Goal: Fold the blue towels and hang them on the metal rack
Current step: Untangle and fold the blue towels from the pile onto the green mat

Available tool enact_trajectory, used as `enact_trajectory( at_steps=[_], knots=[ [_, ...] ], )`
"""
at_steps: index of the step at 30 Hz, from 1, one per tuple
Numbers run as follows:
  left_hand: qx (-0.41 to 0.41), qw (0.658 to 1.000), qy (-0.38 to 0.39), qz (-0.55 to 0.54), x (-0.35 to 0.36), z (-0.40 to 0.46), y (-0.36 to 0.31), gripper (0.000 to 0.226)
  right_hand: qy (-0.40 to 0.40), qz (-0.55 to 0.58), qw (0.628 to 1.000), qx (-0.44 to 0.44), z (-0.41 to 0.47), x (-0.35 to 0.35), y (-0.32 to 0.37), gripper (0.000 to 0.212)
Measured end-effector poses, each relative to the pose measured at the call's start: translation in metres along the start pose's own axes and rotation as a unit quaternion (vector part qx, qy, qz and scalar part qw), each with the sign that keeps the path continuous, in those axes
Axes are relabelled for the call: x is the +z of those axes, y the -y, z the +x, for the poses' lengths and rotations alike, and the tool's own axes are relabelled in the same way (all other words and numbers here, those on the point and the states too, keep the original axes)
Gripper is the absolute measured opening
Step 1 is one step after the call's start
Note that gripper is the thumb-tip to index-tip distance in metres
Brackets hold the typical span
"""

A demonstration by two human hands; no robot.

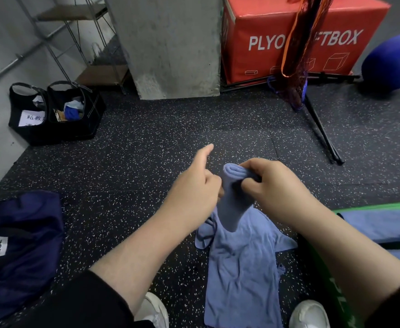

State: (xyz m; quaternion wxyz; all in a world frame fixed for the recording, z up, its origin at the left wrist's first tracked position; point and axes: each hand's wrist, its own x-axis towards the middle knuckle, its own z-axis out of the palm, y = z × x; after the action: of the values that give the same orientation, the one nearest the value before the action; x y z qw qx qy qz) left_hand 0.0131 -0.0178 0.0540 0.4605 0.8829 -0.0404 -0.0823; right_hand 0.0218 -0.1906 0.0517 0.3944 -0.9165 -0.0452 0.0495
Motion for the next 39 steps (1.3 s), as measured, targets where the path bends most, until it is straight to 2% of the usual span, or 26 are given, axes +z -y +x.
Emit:
enact_trajectory(
  at_steps=[2, 5, 7, 9, 11, 13, 15, 18, 22, 29, 34, 39],
  knots=[
    [0.001, 0.999, 0.002, 0.048, -0.007, 0.003, 0.002, 0.059, -0.006, 0.029, 1.0, -0.008, 0.001, -0.005, 0.001, 0.022],
    [-0.016, 0.998, 0.051, 0.026, -0.006, 0.008, 0.01, 0.032, 0.027, 0.087, 0.996, -0.019, 0.0, -0.013, 0.003, 0.02],
    [-0.012, 0.999, 0.045, -0.016, -0.003, 0.008, 0.013, 0.036, 0.082, 0.115, 0.99, -0.024, -0.001, -0.018, 0.003, 0.012],
    [-0.008, 0.998, 0.046, -0.043, 0.0, 0.007, 0.013, 0.041, 0.11, 0.088, 0.99, -0.033, -0.002, -0.02, 0.003, 0.017],
    [-0.02, 0.994, 0.072, -0.082, 0.0, 0.006, 0.013, 0.04, 0.064, 0.034, 0.996, -0.048, 0.0, -0.021, 0.004, 0.011],
    [-0.04, 0.984, 0.122, -0.121, 0.0, 0.004, 0.015, 0.037, 0.018, 0.027, 0.998, -0.053, 0.001, -0.024, 0.005, 0.007],
    [-0.058, 0.975, 0.165, -0.14, 0.0, 0.0, 0.017, 0.035, 0.007, 0.037, 0.998, -0.059, 0.001, -0.029, 0.007, 0.007],
    [-0.065, 0.968, 0.191, -0.147, 0.0, -0.003, 0.019, 0.04, -0.01, 0.056, 0.997, -0.055, 0.001, -0.037, 0.005, 0.009],
    [-0.066, 0.968, 0.191, -0.15, -0.007, -0.005, 0.019, 0.047, -0.041, 0.133, 0.99, -0.022, 0.002, -0.044, 0.001, 0.013],
    [-0.086, 0.972, 0.196, -0.101, -0.014, -0.023, 0.019, 0.035, -0.069, 0.285, 0.954, 0.057, -0.002, -0.063, 0.001, 0.021],
    [-0.113, 0.974, 0.19, -0.055, -0.029, -0.037, 0.025, 0.022, -0.077, 0.328, 0.937, 0.096, -0.006, -0.067, -0.013, 0.021],
    [-0.136, 0.98, 0.141, -0.036, -0.043, -0.046, 0.036, 0.015, -0.096, 0.343, 0.925, 0.137, -0.01, -0.065, -0.03, 0.02]
  ],
)
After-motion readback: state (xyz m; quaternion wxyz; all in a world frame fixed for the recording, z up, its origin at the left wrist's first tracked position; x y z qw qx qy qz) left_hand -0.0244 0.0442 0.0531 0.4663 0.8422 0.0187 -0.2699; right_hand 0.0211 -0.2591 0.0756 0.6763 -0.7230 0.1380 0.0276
